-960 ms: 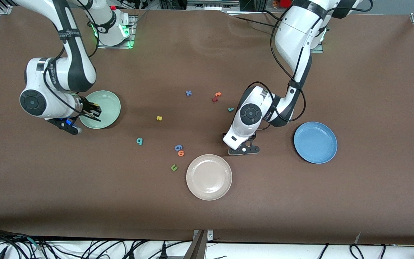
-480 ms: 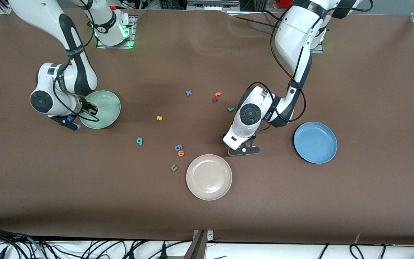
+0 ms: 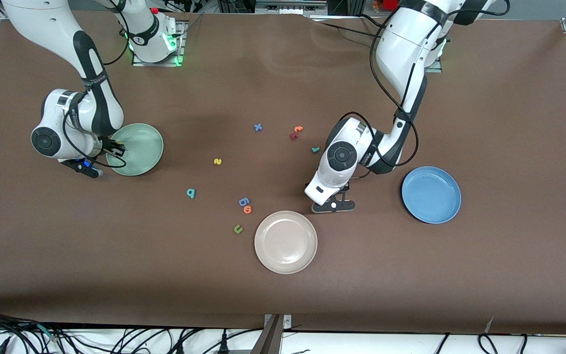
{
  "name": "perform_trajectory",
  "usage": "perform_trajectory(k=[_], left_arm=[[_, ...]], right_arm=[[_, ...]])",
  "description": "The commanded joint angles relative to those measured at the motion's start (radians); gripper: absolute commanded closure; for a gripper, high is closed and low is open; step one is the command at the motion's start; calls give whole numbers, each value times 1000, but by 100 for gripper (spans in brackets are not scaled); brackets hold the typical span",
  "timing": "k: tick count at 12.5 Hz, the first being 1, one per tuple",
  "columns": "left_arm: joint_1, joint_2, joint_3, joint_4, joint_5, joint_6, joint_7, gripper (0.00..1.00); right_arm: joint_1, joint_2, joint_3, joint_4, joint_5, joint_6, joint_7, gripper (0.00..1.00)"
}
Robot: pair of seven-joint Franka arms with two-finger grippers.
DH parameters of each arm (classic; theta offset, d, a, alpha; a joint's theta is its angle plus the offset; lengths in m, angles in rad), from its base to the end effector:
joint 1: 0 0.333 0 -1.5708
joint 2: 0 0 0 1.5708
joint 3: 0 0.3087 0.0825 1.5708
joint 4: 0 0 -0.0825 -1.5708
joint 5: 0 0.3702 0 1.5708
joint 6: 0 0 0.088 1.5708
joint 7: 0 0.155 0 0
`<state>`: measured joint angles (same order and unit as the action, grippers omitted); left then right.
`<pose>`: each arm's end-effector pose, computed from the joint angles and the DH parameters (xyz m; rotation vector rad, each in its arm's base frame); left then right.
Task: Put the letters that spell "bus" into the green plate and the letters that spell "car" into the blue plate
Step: 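Lower the yellow u into the green plate and open the right gripper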
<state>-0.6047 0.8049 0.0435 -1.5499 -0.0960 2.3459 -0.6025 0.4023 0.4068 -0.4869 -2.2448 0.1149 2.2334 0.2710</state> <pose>0.5776 -0.3719 0.1292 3.1111 0.1487 -0.0415 0.4696 -0.0519 0.1409 2.8767 -0.6495 -0.5237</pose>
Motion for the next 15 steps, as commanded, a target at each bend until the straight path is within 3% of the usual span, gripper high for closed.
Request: perform_trajectory(k=[1, 3, 5, 7, 10, 15], left_arm=[[-12, 16, 7, 19, 24, -8, -17, 65], [-12, 16, 7, 17, 24, -8, -17, 69], [-12, 17, 7, 16, 24, -8, -19, 71], [-12, 16, 7, 16, 24, -8, -17, 72], [-14, 17, 7, 14, 24, -8, -19, 75], [-14, 16, 7, 13, 25, -10, -17, 80]], right_arm=[[3, -52, 7, 8, 41, -44, -19, 1], [16, -95, 20, 74, 42, -171, 10, 1], [16, -100, 63, 205, 42, -323, 78, 1], [18, -98, 123, 283, 42, -339, 131, 1], [32, -77, 183, 310, 146, -235, 191, 1], [160, 70, 186, 306, 141, 65, 189, 1]])
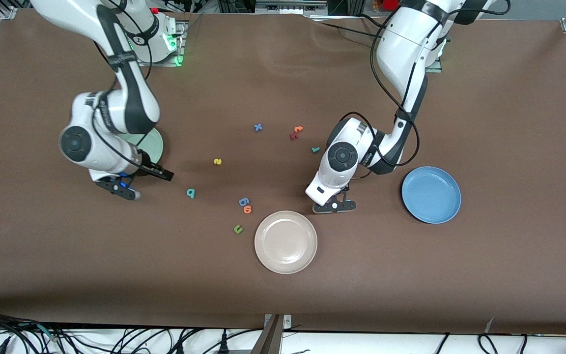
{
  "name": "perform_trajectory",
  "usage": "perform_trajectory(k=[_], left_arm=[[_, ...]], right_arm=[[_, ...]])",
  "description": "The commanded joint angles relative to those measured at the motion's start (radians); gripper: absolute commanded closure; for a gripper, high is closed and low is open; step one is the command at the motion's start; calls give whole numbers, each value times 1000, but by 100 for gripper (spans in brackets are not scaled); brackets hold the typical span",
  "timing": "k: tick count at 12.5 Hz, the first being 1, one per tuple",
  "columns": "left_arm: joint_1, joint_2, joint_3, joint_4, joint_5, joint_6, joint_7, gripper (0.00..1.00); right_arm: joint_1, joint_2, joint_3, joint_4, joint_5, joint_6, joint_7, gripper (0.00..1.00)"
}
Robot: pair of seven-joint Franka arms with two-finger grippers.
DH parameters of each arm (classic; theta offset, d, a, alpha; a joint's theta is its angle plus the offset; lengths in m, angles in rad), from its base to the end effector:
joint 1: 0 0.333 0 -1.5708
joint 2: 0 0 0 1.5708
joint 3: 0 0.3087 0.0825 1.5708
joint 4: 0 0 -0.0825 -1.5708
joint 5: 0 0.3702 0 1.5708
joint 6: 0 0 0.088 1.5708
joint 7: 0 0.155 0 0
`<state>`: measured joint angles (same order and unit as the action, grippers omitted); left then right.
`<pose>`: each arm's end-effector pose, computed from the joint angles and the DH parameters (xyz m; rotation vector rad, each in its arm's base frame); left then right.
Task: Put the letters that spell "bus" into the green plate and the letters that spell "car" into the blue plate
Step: 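Lower the yellow u into the green plate and open the right gripper, then grasp the blue b with the right gripper while the left gripper carries the c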
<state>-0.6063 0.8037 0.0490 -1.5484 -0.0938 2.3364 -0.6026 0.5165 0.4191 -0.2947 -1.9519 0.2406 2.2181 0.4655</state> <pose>0.5782 -0.3696 0.1299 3.1189 0.1499 -0.0457 0.5665 0.1454 0.2163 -3.0606 0.5971 0.2194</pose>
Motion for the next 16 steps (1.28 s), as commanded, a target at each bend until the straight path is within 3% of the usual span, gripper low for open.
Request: perform_trajectory(k=[1, 7, 8, 11, 16], left_arm=[[-12, 16, 2, 11, 22, -2, -17, 81], [-7, 5, 2, 17, 22, -51, -17, 83], [-9, 5, 2, 17, 22, -51, -17, 84], [-4, -3, 3, 22, 22, -83, -16, 87], [17, -56, 5, 22, 23, -193, -5, 88]], right_arm=[[74, 87, -6, 15, 16, 141, -5, 1], [93, 182, 6, 21, 23, 374, -16, 1], [88, 193, 8, 22, 29, 388, -15, 1], [94, 196, 9, 24, 159, 387, -21, 2], [91, 201, 9, 24, 170, 387, -16, 9]])
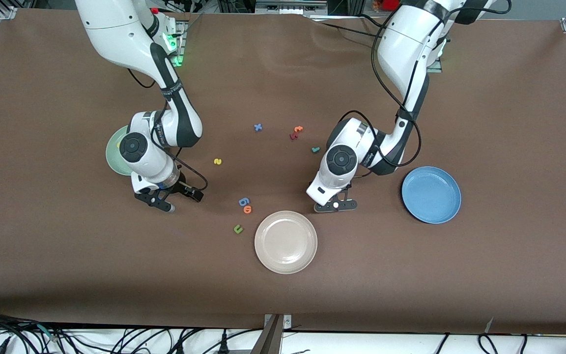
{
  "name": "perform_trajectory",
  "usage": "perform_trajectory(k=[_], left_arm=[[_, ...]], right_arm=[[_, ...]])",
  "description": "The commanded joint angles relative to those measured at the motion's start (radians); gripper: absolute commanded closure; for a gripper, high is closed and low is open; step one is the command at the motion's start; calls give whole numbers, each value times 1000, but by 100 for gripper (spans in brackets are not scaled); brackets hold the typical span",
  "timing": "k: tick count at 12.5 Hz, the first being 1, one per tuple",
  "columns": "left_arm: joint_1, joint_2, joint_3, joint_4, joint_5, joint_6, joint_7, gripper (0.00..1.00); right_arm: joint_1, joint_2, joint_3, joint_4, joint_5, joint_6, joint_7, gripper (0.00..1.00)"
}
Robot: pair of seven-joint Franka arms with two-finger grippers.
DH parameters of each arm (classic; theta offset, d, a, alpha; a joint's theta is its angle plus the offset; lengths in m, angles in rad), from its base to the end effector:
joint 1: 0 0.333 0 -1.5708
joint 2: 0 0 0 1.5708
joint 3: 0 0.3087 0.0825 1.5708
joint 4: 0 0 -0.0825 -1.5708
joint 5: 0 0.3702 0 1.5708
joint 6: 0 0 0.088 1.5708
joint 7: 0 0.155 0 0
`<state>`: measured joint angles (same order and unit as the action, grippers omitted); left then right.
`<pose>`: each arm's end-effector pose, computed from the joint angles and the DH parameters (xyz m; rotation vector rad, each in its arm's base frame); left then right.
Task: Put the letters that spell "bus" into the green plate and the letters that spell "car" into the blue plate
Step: 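Grasp the blue b with the right gripper while the left gripper carries the c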
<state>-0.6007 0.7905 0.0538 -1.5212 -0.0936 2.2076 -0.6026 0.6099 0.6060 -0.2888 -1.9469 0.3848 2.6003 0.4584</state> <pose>0.5738 -0.3613 0.1398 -3.1057 -0.1574 0.1619 0.5862 0.1957 0.1416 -2.9972 0.6143 -0.0992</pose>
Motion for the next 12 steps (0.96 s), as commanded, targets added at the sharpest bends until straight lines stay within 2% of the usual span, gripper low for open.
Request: perform_trajectory(k=[1, 3, 6, 7, 10, 12], left_arm=[[25, -59, 0, -5, 29, -101, 19, 88], [56, -95, -2, -5, 40, -187, 102, 88], [136, -143, 0, -11, 70, -337, 301, 88], [168, -163, -3, -19, 110, -364, 361, 88], [237, -217, -3, -69, 117, -367, 475, 88], [298, -266, -3, -121, 118, -344, 571, 88]], right_arm=[[-2, 14, 3, 19, 28, 4, -9, 15], [-1, 26, 3, 19, 28, 6, -7, 23], [-1, 38, 3, 19, 35, 7, -6, 24], [1, 40, 5, 19, 48, 6, -7, 30], [1, 38, 5, 20, 49, 6, -14, 74], [2, 38, 5, 26, 49, 1, -17, 98]])
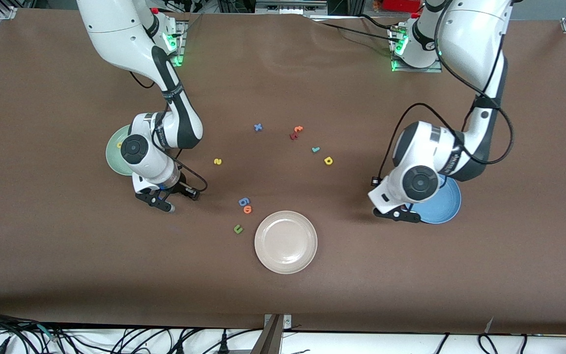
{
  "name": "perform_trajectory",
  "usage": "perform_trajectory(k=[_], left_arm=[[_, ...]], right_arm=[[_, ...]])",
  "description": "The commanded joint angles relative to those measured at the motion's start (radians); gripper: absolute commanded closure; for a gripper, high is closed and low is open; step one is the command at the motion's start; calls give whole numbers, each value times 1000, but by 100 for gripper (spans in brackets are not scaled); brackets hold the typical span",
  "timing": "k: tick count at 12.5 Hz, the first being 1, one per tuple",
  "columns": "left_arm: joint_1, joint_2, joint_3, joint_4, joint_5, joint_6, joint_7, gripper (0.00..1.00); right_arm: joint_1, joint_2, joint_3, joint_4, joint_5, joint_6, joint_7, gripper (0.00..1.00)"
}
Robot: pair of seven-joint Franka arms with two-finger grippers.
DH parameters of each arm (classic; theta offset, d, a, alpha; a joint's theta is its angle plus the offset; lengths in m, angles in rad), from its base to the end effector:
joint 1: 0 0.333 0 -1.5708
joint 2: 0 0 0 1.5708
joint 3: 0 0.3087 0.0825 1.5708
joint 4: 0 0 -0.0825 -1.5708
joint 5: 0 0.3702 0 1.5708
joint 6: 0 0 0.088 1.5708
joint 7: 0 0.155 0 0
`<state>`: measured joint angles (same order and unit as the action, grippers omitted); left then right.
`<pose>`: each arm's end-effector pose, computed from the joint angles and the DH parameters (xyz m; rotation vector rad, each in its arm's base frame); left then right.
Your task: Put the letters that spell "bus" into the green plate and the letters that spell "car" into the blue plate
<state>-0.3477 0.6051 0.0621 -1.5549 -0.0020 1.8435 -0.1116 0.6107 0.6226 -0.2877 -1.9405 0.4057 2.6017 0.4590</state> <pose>0.6059 -0.1816 0.2288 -2.9987 0.2684 0.4589 0.5856 0.1963 0.1341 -2.9896 0.6368 -0.0858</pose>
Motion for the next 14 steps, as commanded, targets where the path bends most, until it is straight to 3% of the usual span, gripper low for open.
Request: perform_trajectory(k=[1, 4, 8, 10, 12, 13, 14], left_arm=[[76, -114, -13, -138, 27, 63, 120, 88], [122, -211, -14, -389, 27, 357, 151, 88], [205, -199, -13, -535, 27, 639, 260, 89], [210, -205, -13, -565, 27, 674, 266, 88], [213, -205, -14, -603, 27, 745, 268, 81], [211, -205, -13, -623, 27, 781, 270, 61], [210, -203, -13, -623, 28, 781, 273, 2]], right_arm=[[1, 20, 2, 22, 28, -2, -19, 100], [-2, -32, -11, 35, 22, -122, -23, 100], [-2, -174, -135, 32, 10, -438, -28, 100], [0, -231, -223, 5, -8, -589, -66, 100], [0, -264, -283, -81, -13, -623, -138, 100], [0, -267, -309, -137, -16, -608, -195, 100], [0, -267, -330, -188, -19, -568, -248, 100]])
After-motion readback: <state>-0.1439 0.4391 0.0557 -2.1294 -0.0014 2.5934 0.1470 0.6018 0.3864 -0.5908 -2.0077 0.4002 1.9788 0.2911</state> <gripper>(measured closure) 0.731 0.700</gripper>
